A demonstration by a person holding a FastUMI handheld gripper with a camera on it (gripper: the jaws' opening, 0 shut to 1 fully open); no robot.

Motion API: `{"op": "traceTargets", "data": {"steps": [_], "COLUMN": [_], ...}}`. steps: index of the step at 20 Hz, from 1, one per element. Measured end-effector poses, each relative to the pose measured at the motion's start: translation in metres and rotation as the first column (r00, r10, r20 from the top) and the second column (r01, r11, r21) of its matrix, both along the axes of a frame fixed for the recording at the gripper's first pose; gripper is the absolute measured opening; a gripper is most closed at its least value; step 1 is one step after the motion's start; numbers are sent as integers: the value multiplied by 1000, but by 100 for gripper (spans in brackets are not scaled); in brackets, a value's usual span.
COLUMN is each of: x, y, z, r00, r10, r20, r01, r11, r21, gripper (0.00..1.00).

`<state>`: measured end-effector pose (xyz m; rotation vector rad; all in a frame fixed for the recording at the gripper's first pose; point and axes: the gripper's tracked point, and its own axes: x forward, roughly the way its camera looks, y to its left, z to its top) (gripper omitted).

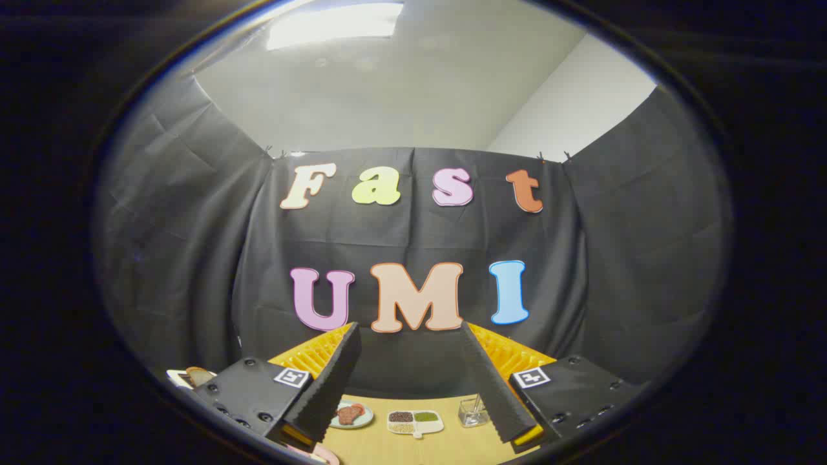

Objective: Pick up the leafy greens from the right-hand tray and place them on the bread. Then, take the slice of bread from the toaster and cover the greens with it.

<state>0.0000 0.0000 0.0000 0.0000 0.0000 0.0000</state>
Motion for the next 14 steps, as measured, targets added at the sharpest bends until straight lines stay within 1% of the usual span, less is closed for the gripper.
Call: {"op": "traceTargets", "data": {"steps": [6,10,14], "x": [2,4,5], "y": [-4,-5,-5], "z": [-3,-7,-11], "r00": [1000,1000,1000], "r10": [-2,5,19], "r20": [0,-12,-21], "r01": [2,-4,-20], "r11": [1000,1000,1000], "r21": [-9,6,-3], "gripper": [98,98,98]}}
